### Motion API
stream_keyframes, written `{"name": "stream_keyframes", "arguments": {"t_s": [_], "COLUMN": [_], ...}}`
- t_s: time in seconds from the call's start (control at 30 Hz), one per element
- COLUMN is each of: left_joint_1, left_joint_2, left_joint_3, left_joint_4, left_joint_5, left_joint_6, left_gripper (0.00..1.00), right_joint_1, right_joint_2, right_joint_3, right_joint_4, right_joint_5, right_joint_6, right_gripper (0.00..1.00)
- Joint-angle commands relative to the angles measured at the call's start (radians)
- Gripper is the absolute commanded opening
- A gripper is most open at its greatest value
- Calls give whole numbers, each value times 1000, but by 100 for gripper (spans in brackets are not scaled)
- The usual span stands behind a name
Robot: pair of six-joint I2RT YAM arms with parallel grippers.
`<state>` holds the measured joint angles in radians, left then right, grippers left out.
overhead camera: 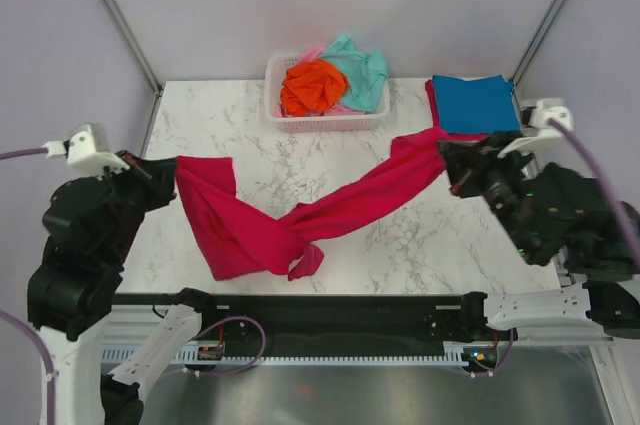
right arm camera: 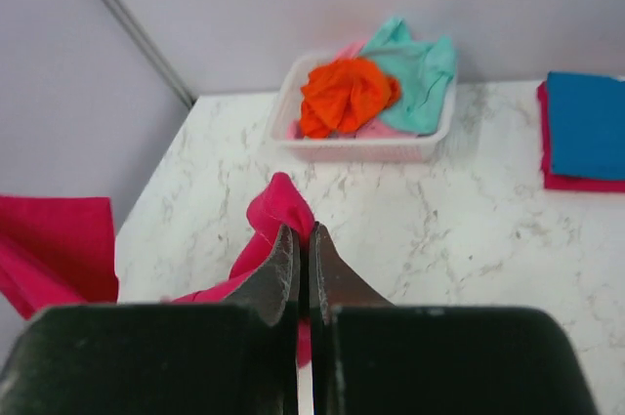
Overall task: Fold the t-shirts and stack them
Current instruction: Flatten the tshirt out
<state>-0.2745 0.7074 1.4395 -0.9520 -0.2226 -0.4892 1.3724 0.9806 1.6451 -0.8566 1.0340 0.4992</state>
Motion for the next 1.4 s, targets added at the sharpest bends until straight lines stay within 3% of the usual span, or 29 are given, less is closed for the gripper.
{"name": "stream_keyframes", "arguments": {"t_s": [0.0,0.23,0.33,0.43,0.53,0.77,0.93,1.0,1.03,1.1,1.13,1.2,1.23,1.3,1.33,1.37], "left_joint_1": [4,3,1,0,-3,-5,-5,-5,-5,-5,-5,-3,-3,-2,-3,-3], "left_joint_2": [-83,-317,-405,-430,-408,-342,-151,-109,-73,-28,21,55,85,113,127,153], "left_joint_3": [82,-31,-117,-159,-143,-178,-179,-238,-260,-324,-336,-369,-378,-381,-378,-376], "left_joint_4": [10,223,407,506,501,499,380,366,368,369,366,366,368,375,380,387], "left_joint_5": [-127,-285,-246,-187,-175,-17,112,146,160,196,209,216,218,218,238,232], "left_joint_6": [-29,6,139,211,230,244,216,199,199,202,205,207,205,190,190,181], "left_gripper": [2,2,2,2,2,2,2,2,2,2,2,2,2,2,2,2], "right_joint_1": [-1,-1,-1,-2,-2,-1,-4,-22,-103,-243,-403,-568,-745,-931,-1061,-1110], "right_joint_2": [-29,-60,-120,-178,-207,-192,-143,-87,-60,19,47,137,191,246,315,364], "right_joint_3": [110,142,90,41,42,-5,-278,-384,-398,-413,-418,-409,-401,-375,-360,-337], "right_joint_4": [-86,-243,-188,-1,161,188,183,189,189,191,208,209,223,252,270,266], "right_joint_5": [141,351,425,423,396,448,512,471,415,156,71,-114,-177,-401,-435,-477], "right_joint_6": [-180,-51,-77,-260,-376,-403,-366,-367,-375,-386,-411,-415,-416,-410,-363,-344], "right_gripper": [0,0,0,0,0,0,0,0,0,0,0,0,0,0,0,0]}}
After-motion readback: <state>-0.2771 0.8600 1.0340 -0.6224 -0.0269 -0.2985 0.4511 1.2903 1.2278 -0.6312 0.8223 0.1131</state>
